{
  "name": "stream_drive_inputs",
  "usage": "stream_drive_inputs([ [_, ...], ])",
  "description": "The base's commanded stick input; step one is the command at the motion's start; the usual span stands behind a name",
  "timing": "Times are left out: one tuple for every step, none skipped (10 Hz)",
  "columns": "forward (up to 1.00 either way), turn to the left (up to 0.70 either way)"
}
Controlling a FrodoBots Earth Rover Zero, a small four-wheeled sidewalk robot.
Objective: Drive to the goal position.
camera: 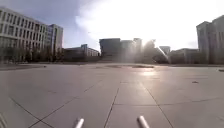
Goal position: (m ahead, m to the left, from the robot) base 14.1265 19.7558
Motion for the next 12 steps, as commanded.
stream_drive_inputs([
  [0.00, 0.00],
  [0.00, 0.00],
  [0.00, 0.00],
  [0.00, 0.45],
  [0.00, 0.45],
  [0.00, 0.45],
  [0.00, 0.45],
  [0.00, 0.45],
  [0.00, 0.45],
  [0.00, 0.45],
  [0.18, 0.42],
  [1.00, 0.27],
])
